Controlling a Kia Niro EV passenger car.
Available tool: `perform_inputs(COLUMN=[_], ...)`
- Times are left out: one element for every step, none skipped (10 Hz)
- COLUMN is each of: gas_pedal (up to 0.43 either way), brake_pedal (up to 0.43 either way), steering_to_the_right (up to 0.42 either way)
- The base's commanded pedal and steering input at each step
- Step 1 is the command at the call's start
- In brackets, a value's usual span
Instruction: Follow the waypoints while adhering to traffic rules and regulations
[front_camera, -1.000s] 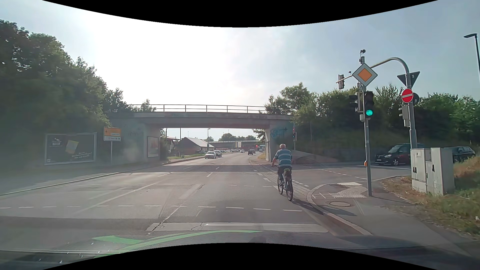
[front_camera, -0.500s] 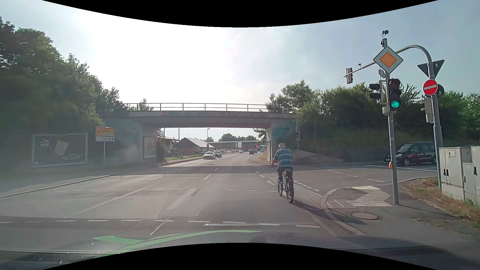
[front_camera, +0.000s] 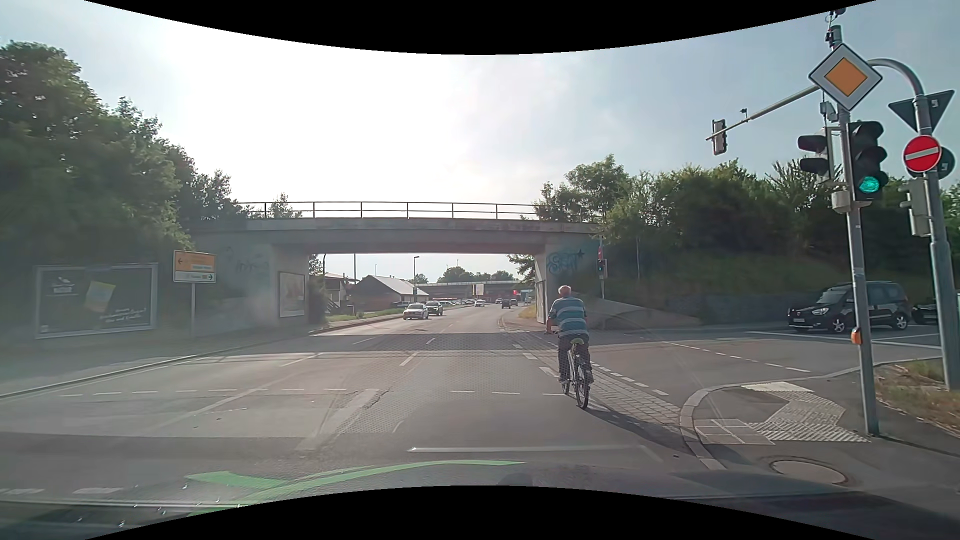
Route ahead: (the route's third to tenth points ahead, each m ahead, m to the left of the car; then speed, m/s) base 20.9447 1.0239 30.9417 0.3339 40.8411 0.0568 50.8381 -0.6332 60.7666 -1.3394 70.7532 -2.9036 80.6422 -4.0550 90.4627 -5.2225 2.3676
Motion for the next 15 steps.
perform_inputs(gas_pedal=[0.000, 0.000, 0.000, 0.000, 0.000, 0.000, 0.000, 0.000, 0.000, 0.000, 0.000, 0.000, 0.000, 0.000, 0.079], brake_pedal=[0.152, 0.152, 0.159, 0.159, 0.159, 0.165, 0.165, 0.159, 0.140, 0.037, 0.000, 0.000, 0.000, 0.000, 0.000], steering_to_the_right=[-0.004, -0.004, -0.004, -0.004, -0.004, -0.004, -0.004, -0.004, -0.004, -0.004, -0.004, -0.004, -0.005, -0.004, -0.004])
